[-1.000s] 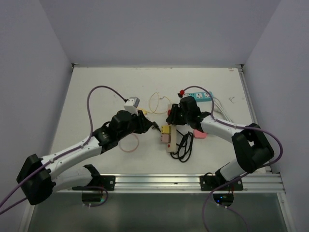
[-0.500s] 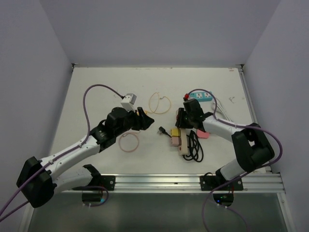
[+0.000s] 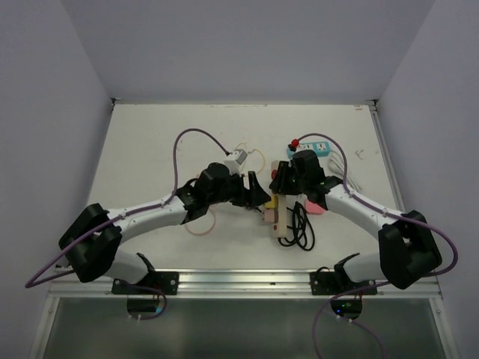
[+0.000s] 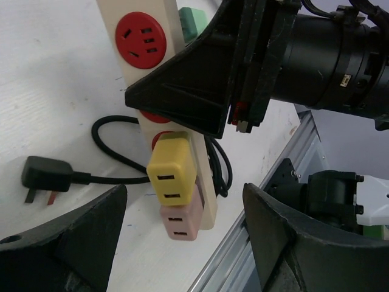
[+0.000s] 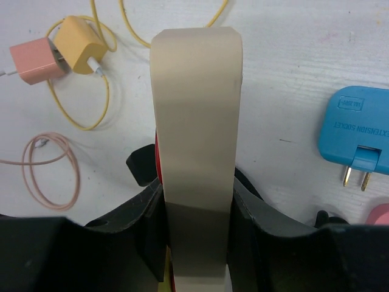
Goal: Pull the plug off the socket
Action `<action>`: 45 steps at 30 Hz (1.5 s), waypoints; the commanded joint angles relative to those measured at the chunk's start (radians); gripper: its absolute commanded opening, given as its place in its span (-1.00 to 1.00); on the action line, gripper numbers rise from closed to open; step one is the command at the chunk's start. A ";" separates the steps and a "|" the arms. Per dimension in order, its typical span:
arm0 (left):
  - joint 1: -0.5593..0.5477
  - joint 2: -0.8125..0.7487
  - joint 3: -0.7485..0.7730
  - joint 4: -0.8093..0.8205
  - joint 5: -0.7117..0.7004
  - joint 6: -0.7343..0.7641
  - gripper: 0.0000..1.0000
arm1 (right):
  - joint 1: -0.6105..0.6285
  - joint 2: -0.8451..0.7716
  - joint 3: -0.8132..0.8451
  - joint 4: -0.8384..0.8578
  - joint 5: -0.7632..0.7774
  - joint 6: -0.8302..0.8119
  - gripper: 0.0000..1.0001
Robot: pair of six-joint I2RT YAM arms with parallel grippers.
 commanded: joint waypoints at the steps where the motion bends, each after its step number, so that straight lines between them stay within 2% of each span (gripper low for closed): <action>1: -0.021 0.054 0.065 0.080 0.016 0.009 0.60 | 0.002 -0.061 0.027 0.074 -0.055 0.043 -1.00; 6: -0.043 0.132 0.107 0.056 0.004 0.049 0.60 | -0.001 -0.072 0.035 0.076 -0.072 0.048 -1.00; 10: -0.047 0.177 0.136 0.056 0.008 0.059 0.46 | 0.002 -0.076 0.035 0.079 -0.081 0.049 -1.00; 13: -0.054 0.198 0.159 0.042 0.010 0.069 0.28 | 0.000 -0.079 0.035 0.083 -0.081 0.052 -1.00; 16: -0.057 0.192 0.160 0.037 0.013 0.073 -0.22 | 0.002 -0.076 0.038 0.083 -0.087 0.054 -1.00; 17: -0.057 0.188 0.157 0.037 0.011 0.076 -0.56 | 0.000 -0.079 0.039 0.082 -0.083 0.052 -1.00; 18: -0.057 0.177 0.151 0.036 0.013 0.078 -0.72 | 0.000 -0.076 0.039 0.082 -0.078 0.048 -1.00; 19: -0.057 0.169 0.147 0.034 0.011 0.085 -1.00 | 0.002 -0.076 0.039 0.076 -0.072 0.043 -1.00; 27: -0.055 -0.001 0.012 0.082 -0.081 0.072 -1.00 | 0.000 -0.061 -0.002 0.033 0.106 -0.118 -1.00; 35: -0.041 -0.141 -0.042 0.066 -0.157 0.052 -1.00 | 0.002 -0.015 -0.066 0.027 0.305 -0.231 -1.00; 41: 0.040 -0.243 -0.093 0.050 -0.154 0.018 -1.00 | 0.000 0.005 -0.053 -0.004 0.405 -0.252 -1.00; 45: 0.086 -0.303 -0.080 -0.032 -0.164 0.007 -1.00 | -0.003 0.024 -0.033 -0.047 0.453 -0.250 -1.00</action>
